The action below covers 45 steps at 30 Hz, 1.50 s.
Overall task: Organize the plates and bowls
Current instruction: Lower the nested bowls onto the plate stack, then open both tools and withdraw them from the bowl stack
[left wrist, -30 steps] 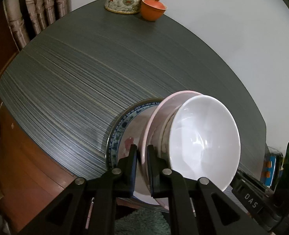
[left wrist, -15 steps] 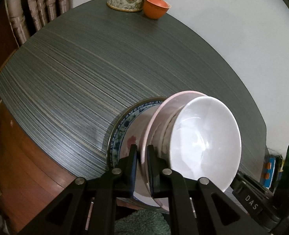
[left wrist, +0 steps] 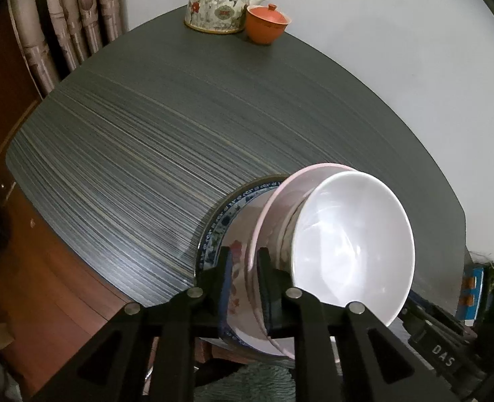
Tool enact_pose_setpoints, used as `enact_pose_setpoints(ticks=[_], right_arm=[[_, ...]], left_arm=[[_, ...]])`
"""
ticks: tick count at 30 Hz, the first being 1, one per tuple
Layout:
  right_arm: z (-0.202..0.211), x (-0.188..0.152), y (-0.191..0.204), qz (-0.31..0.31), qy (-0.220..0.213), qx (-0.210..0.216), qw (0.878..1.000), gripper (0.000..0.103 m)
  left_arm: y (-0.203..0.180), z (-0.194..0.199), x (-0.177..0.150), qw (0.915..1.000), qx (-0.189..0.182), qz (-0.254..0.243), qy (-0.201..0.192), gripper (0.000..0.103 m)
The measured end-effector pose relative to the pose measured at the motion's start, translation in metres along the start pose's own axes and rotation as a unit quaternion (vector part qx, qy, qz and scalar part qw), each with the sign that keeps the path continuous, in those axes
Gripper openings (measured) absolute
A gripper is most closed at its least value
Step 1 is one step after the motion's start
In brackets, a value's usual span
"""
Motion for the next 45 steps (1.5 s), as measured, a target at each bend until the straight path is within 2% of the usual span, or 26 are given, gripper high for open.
enact_pose_setpoints(ticks=[4, 8, 11, 18, 22, 28, 45], right_arm=[[0.008, -0.002, -0.002, 0.003, -0.009, 0.005, 1.0, 0.042], [0.018, -0.002, -0.004, 0.008, -0.028, -0.001, 1.0, 0.055], [0.025, -0.005, -0.005, 0.018, -0.04, -0.008, 0.999, 0.058], [0.029, -0.017, 0.001, 0.036, -0.043, 0.006, 0.998, 0.073], [0.029, -0.024, 0.005, 0.049, -0.044, 0.002, 0.998, 0.079], [0.029, -0.033, 0.011, 0.068, -0.048, -0.004, 0.996, 0.092], [0.032, -0.045, 0.022, 0.094, -0.062, -0.015, 0.993, 0.095]], left_arm=[[0.005, 0.009, -0.001, 0.9998, 0.013, 0.0, -0.013, 0.027], [0.008, 0.021, -0.004, 0.9992, 0.027, -0.001, -0.03, 0.031], [0.009, 0.033, -0.007, 0.9972, 0.054, -0.008, -0.051, 0.035], [-0.004, 0.047, -0.018, 0.9938, 0.078, -0.023, -0.076, 0.036], [-0.014, 0.055, -0.024, 0.9913, 0.092, -0.032, -0.088, 0.047], [-0.031, 0.066, -0.035, 0.9883, 0.1, -0.053, -0.101, 0.05], [-0.053, 0.063, -0.048, 0.9865, 0.106, -0.075, -0.099, 0.05]])
Point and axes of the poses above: each gripper's, at about its wrist camera, not at the fingertips, and z roughly against the way its jaws point, y to its left, x to its top, the point moved 10 cm from there along -z, roughly the way its jaws point, and after that the axes turned 11 degrees about y, right-handed, at the moved point
